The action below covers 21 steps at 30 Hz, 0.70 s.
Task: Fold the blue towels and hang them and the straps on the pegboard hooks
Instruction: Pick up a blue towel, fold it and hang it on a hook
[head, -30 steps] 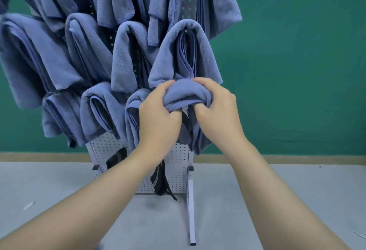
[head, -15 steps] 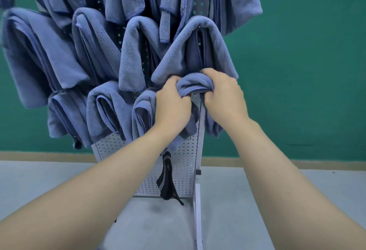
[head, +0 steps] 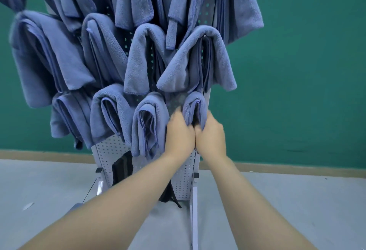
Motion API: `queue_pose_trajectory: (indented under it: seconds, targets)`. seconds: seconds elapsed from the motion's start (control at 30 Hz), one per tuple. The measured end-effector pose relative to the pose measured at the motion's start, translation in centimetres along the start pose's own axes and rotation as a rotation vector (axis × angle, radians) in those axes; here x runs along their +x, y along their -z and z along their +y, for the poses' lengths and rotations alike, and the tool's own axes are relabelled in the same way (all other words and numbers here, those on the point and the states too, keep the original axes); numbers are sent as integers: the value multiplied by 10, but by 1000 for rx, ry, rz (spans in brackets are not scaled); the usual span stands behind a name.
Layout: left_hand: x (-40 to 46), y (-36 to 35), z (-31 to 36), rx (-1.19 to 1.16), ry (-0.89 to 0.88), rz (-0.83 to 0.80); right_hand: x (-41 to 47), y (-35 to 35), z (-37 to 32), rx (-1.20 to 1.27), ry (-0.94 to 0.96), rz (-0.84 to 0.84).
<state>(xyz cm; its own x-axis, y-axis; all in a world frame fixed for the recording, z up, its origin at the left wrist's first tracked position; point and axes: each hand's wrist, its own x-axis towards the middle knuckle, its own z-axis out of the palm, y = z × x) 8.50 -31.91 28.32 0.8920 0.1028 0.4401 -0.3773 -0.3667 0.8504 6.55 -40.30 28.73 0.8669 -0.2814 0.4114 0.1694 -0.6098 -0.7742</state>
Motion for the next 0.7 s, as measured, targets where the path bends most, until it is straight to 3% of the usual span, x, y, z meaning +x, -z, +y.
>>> queue_pose_trajectory:
  seconds: [0.13, 0.27, 0.33, 0.47, 0.6, 0.7]
  targets:
    - [-32, 8, -42, 135, 92, -220, -32, -7, 35, -253, -42, -246]
    - [-65, 35, -52, 82, 153, -387, -55, 0, 48, -560, -138, -428]
    - [-84, 60, -60, 92, 178, -531, -63, 5, 44, -594, -232, -502]
    - [-109, 136, -92, 254, 182, -702, -79, 5, 33, -565, -299, -635]
    - [-129, 221, -142, 391, 118, -602, -103, -24, 18, -294, -342, -625]
    - [-166, 275, -202, 559, 194, -519, -143, -59, 9, -48, -424, -568]
